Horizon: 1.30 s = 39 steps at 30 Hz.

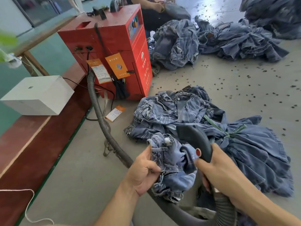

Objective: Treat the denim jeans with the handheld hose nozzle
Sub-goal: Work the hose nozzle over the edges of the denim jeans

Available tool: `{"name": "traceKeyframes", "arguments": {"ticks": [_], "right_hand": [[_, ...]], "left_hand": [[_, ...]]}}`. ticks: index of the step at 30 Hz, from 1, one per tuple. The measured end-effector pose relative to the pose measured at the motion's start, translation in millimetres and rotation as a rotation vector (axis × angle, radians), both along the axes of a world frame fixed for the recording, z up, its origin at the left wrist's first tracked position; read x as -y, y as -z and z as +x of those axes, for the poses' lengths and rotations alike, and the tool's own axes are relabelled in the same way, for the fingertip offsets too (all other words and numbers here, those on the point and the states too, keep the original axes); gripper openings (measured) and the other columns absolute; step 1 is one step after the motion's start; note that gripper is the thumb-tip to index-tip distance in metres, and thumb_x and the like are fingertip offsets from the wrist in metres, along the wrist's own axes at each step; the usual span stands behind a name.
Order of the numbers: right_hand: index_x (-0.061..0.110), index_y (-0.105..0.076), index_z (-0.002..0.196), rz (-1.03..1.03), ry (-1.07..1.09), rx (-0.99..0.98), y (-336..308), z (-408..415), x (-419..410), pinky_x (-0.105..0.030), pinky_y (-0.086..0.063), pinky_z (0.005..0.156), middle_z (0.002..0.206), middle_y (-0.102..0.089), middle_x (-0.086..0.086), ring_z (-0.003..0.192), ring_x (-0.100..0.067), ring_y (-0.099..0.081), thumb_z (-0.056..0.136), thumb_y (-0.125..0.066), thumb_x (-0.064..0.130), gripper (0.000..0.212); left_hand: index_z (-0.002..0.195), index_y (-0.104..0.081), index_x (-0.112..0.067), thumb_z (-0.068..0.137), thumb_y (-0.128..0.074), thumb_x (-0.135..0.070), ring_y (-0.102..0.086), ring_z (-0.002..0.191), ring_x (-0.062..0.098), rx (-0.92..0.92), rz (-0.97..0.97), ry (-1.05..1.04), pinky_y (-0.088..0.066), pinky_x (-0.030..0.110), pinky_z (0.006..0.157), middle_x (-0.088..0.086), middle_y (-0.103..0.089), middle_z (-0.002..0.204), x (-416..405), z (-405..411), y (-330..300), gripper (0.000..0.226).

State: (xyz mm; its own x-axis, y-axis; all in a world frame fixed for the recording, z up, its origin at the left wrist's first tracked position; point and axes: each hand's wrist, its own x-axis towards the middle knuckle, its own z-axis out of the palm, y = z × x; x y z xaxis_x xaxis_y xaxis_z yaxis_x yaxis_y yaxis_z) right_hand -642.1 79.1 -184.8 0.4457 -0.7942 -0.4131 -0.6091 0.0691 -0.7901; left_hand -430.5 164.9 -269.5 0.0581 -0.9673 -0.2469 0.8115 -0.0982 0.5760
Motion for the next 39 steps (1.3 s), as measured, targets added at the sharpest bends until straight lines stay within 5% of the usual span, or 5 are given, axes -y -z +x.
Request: {"name": "traceKeyframes", "arguments": {"ticks": [5,14,18,24,39], "right_hand": [[0.028,-0.047,0.094,-0.036,-0.247,-0.117,-6,-6,-31,-0.018,-0.04,0.05,0.065,-0.064,0.002,0.05,-0.002,-0.058,0.093,-0.07,0.035,0.024],[0.031,-0.043,0.095,-0.047,-0.166,-0.032,-8,0,-22,-0.026,-0.042,0.044,0.053,-0.061,0.001,0.04,-0.012,-0.052,0.096,-0.065,0.032,0.022],[0.031,-0.044,0.093,-0.059,-0.294,-0.105,-9,8,-34,-0.018,-0.04,0.047,0.062,-0.066,0.014,0.048,-0.005,-0.059,0.093,-0.067,0.039,0.024],[0.015,-0.049,0.102,0.018,0.068,0.101,-18,7,0,-0.03,-0.045,0.039,0.055,-0.06,-0.008,0.039,-0.02,-0.054,0.097,-0.065,0.015,0.017],[0.026,-0.048,0.097,-0.064,-0.168,-0.055,-18,-6,-19,-0.033,-0.045,0.049,0.057,-0.061,-0.01,0.042,-0.017,-0.054,0.096,-0.068,0.031,0.02]], "left_hand": [[0.152,-0.039,0.001,0.074,-0.037,0.012,-0.053,0.131,0.043,-0.119,-0.072,0.006,-0.046,0.053,0.106,0.029,-0.052,0.143,4,6,-12,0.079],[0.15,-0.046,-0.008,0.094,-0.042,-0.051,-0.041,0.135,0.039,-0.169,0.021,0.051,-0.02,0.058,0.119,0.023,-0.044,0.149,8,-3,-16,0.071],[0.138,-0.06,-0.003,0.095,-0.044,-0.063,-0.056,0.126,0.041,-0.193,0.064,0.05,-0.043,0.056,0.105,0.026,-0.057,0.139,7,-6,-13,0.076],[0.163,-0.025,-0.011,0.099,-0.031,-0.069,-0.005,0.157,0.044,-0.214,0.09,0.105,0.005,0.063,0.124,0.025,-0.013,0.169,2,-11,-12,0.086],[0.159,-0.035,-0.009,0.099,-0.031,-0.074,-0.029,0.152,0.044,-0.26,-0.025,0.05,-0.019,0.066,0.122,0.025,-0.033,0.163,10,5,-12,0.089]]}}
